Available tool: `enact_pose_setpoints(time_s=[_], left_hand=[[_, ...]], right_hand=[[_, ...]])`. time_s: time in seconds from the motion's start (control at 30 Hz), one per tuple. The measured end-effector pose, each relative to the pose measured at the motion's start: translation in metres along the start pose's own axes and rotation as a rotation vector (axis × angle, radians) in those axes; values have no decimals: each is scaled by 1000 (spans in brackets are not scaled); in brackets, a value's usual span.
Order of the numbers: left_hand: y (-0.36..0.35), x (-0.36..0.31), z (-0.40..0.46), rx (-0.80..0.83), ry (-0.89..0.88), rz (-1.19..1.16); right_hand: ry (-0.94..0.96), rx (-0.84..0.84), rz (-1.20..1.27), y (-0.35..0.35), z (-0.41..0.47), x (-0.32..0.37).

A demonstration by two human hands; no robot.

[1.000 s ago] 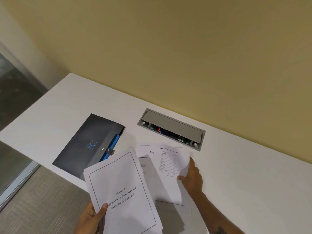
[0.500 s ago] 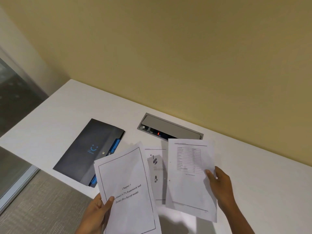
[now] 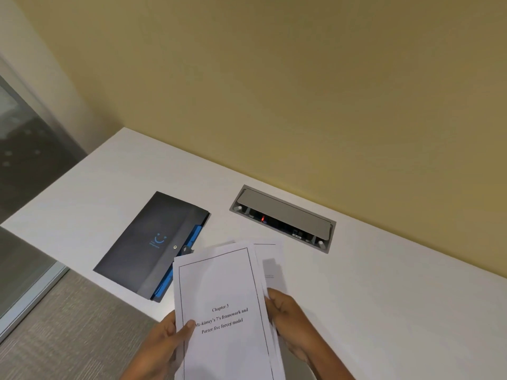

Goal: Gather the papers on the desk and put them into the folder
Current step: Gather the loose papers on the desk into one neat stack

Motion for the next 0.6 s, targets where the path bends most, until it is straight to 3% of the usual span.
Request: enact_pose_setpoints(time_s=[0.17, 0.27, 0.37, 0.43, 0.6], left_hand=[[26, 12, -2, -47, 1, 56], [40, 14, -8, -136, -42, 152], [57, 18, -13, -237, -55, 206], [69, 25, -14, -281, -53, 205], [85, 40, -19, -358, -13, 110]], right_hand=[[-167, 122, -12, -22, 18, -6], [-134, -24, -90, -5, 41, 10], [6, -268, -644, 33, 75, 32], [15, -278, -939, 50, 94, 40], [-56, -172, -1286, 67, 127, 32]])
Point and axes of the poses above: each hand's wrist, its own z-axis towards the middle knuckle, its own y-axis out of the back of the hand, x = y × z, the point moved 5 cm from there along z, towards the middle knuckle, and after that the axes turned 1 degree about -x, right-handed, at the moved point
